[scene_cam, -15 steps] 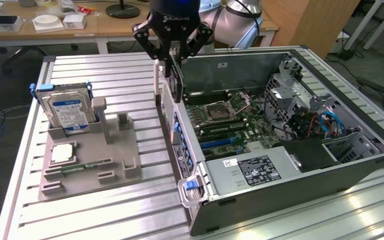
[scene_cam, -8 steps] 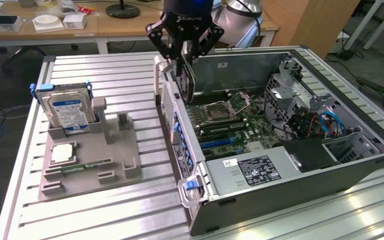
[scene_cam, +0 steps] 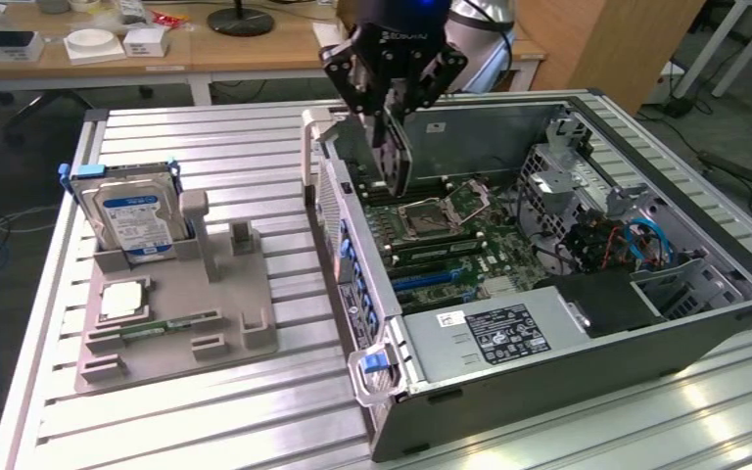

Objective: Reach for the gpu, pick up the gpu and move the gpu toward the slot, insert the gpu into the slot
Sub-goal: 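Pick up the gpu and move the gpu toward the slot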

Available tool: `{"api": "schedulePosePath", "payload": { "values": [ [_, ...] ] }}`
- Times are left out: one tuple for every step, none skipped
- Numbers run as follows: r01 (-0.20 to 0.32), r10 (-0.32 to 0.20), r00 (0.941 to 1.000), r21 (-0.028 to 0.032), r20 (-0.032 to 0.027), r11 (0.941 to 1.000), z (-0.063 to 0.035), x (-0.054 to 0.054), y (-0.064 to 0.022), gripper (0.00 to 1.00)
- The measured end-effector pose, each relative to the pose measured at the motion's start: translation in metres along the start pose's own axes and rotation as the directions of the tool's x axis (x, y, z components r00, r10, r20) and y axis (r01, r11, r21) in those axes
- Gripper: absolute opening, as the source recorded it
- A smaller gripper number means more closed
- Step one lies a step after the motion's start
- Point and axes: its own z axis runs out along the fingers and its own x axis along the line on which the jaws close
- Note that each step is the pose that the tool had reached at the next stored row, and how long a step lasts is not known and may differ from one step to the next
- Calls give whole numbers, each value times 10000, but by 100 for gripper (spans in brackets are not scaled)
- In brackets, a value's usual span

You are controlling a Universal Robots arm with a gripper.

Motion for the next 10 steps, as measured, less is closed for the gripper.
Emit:
{"api": "schedulePosePath", "payload": {
  "values": [
    [-1, 1, 10000, 0, 0, 10000, 0, -36, -1, 27],
    [0, 0, 10000, 0, 0, 10000, 1, -73, -1, 27],
    [1, -1, 10000, 0, 0, 10000, 2, -112, -2, 27],
    [1, -1, 10000, 0, 0, 10000, 2, -148, -3, 27],
    [0, 0, 10000, 0, 0, 10000, 2, -184, -3, 27],
    [-1, 1, 10000, 1, 0, 10000, 2, -220, -4, 27],
    [0, 0, 10000, 1, -1, 10000, 3, -255, -5, 27],
    [2, -2, 10000, 1, -1, 10000, 3, -289, -6, 27],
    [1, -1, 10000, 1, 0, 10000, 4, -322, -6, 27],
    [0, 0, 10000, 1, 0, 10000, 5, -356, -6, 27]
  ]
}}
